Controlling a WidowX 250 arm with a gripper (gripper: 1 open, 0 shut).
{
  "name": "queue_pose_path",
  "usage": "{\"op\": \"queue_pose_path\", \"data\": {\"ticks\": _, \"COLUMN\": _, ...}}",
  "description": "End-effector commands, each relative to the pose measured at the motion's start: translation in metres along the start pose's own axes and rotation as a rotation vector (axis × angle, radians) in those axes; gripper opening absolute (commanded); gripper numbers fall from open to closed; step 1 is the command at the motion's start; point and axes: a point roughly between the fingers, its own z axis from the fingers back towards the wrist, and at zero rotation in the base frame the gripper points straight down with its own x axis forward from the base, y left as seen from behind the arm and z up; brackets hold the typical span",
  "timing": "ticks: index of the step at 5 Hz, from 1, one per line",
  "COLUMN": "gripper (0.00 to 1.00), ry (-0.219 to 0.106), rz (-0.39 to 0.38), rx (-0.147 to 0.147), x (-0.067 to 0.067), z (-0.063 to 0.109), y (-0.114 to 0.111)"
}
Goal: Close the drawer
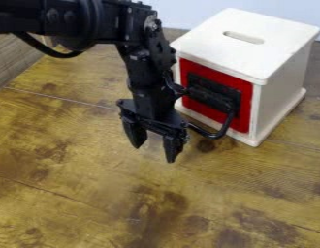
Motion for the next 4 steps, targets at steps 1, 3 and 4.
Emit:
{"op": "queue_pose_path", "data": {"ticks": 1, "gripper": 1.00, "ry": -0.091, "rz": 0.018, "rx": 0.016, "x": 0.019, "z": 0.037, "y": 0.001}}
{"op": "queue_pose_path", "data": {"ticks": 3, "gripper": 1.00, "ry": -0.113, "rz": 0.023, "rx": 0.019, "x": 0.021, "z": 0.076, "y": -0.016}}
{"op": "queue_pose_path", "data": {"ticks": 4, "gripper": 1.00, "ry": -0.144, "rz": -0.019, "rx": 0.013, "x": 0.003, "z": 0.089, "y": -0.025}}
